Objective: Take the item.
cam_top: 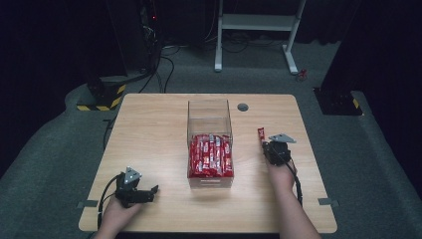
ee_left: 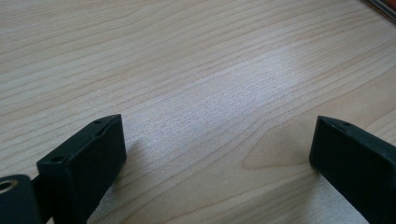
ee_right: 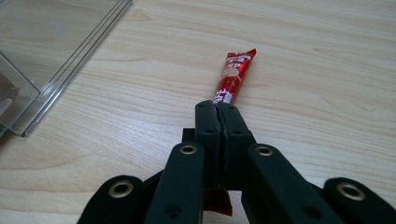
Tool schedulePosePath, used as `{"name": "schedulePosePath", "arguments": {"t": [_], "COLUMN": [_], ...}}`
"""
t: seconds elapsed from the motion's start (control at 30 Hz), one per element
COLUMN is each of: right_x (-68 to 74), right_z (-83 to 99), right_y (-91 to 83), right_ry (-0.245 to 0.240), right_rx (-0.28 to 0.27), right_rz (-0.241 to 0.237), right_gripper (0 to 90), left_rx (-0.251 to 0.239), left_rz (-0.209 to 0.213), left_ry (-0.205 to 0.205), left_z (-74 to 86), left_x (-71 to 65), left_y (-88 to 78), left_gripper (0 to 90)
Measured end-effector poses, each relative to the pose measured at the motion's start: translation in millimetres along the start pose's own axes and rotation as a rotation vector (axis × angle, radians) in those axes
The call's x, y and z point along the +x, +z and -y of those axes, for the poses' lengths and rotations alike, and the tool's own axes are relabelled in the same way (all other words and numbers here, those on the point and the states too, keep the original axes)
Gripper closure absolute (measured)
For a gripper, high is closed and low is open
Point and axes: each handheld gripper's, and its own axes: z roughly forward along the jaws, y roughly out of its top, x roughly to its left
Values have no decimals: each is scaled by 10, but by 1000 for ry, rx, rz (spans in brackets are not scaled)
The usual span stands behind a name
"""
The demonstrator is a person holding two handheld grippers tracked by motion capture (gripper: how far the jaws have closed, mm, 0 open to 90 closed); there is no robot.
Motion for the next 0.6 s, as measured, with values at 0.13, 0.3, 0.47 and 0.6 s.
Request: {"name": "schedulePosePath", "arguments": {"t": [0.13,0.3,0.47,0.6], "right_x": [8,-1,3,-4], "right_z": [10,23,38,66], "right_y": [16,33,50,70], "right_ry": [0,1,-5,-3], "right_rx": [11,17,25,33], "right_rz": [3,4,5,5], "right_gripper": [882,878,873,861], "left_rx": [0,0,0,0], "left_rz": [0,-1,-1,0], "left_ry": [0,4,4,0], "left_z": [0,-1,0,0], "left_x": [0,2,2,-1], "left_y": [0,-1,-1,0], "left_gripper": [40,40,40,40]}}
